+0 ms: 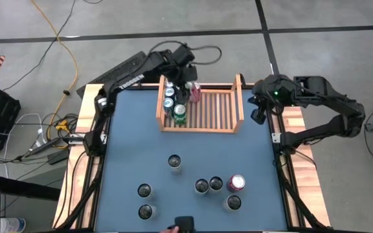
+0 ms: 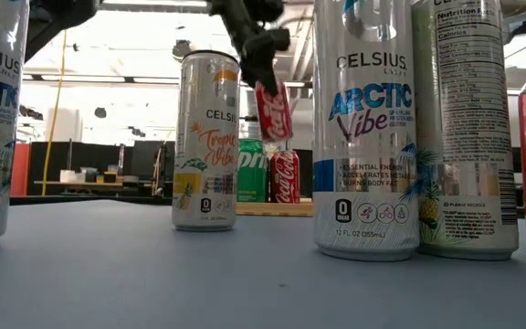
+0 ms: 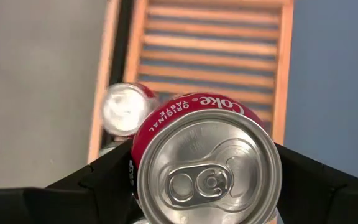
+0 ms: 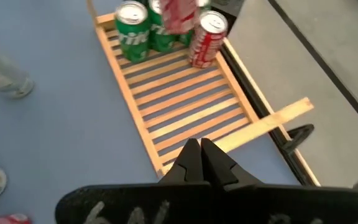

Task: Place canned beverage on shelf
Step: Put the red soda can on the shelf

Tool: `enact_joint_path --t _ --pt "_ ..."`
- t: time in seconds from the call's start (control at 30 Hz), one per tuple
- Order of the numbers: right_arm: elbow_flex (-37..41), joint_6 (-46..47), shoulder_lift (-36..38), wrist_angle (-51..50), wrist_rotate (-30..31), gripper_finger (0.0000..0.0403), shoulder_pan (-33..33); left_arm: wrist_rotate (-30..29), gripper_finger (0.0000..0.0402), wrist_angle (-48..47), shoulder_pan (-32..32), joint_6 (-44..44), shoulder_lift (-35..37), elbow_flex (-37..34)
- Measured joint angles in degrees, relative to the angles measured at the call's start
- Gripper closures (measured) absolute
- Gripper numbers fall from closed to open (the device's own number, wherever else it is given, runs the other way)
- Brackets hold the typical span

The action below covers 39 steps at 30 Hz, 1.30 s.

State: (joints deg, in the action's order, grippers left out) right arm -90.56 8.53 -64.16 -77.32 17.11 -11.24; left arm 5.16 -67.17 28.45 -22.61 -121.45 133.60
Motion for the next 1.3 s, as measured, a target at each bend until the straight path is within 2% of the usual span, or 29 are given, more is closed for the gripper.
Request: enact_joint_path --t 0.23,0.47,0.6,0.73,0.83,1.3 --pt "0.0 -2.15 0.0 -0.45 -0.07 0.0403 -2.93 -1.55 0.0116 2.67 -2.18 0.45 -4.21 -0.11" --pt "0.0 -5.59 0.02 -0.72 -0.37 0.0403 -4.35 -2.41 0.0116 4.29 -4.28 0.76 -4.97 -0.11" --pt "0.0 -6.01 0.0 -0.72 -0.41 0.0403 -4.35 -0.78 0.0116 3.12 -4.51 1.27 -6.15 -0.11" --pt "0.0 -6.34 0.01 -0.73 -0.42 0.0403 -4.35 -2.92 0.0116 4.12 -4.84 1.33 -7.12 -0.68" --pt "0.0 -7.17 0.0 -0.85 -0.46 0.0403 -4.33 -1.39 0.0116 3.82 -4.66 1.15 -7.73 -0.7" --pt "0.0 -7.08 0.0 -1.16 -0.73 0.0403 -4.33 -3.01 0.0116 4.13 -3.63 -2.54 -12.82 -0.76"
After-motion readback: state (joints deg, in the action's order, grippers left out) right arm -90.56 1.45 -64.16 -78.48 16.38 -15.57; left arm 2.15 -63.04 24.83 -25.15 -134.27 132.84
